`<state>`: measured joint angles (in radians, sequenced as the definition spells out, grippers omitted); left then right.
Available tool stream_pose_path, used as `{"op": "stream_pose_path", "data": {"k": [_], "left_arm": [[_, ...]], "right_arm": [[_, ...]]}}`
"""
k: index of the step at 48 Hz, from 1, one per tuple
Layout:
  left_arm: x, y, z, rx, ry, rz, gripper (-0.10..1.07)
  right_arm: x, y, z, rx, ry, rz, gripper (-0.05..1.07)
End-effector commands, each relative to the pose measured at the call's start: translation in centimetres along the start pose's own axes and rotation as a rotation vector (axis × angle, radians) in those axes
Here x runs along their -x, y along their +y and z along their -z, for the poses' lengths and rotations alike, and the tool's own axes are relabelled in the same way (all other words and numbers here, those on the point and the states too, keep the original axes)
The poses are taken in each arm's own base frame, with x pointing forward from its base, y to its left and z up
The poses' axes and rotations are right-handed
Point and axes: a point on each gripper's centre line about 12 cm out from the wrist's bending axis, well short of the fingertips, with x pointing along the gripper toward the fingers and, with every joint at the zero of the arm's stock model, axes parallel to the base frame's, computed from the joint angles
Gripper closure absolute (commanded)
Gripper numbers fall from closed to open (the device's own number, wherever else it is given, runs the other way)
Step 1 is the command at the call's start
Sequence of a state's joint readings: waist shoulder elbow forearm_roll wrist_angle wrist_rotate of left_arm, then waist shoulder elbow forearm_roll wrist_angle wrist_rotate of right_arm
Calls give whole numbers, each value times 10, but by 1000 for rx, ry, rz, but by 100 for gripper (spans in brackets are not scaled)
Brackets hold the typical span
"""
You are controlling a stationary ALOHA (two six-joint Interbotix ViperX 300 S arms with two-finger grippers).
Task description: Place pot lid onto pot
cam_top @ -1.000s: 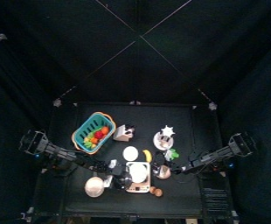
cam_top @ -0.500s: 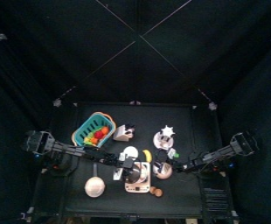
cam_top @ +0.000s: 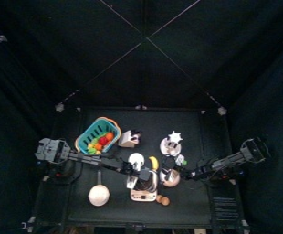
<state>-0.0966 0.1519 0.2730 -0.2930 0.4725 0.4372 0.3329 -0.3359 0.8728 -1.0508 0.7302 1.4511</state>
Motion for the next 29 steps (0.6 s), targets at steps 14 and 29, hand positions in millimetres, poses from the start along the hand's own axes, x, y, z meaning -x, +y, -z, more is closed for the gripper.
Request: {"op": "stream_pose_path", "data": {"k": [14,29], "left_arm": [[5,2,-12,-7,-16,-1,40],[3,5,-12,1,-14,-4,35]], "right_arm": [[5,-1,-6,-19,-21,-15,7],[4,0,-6,-17,-18,-15,7]]}}
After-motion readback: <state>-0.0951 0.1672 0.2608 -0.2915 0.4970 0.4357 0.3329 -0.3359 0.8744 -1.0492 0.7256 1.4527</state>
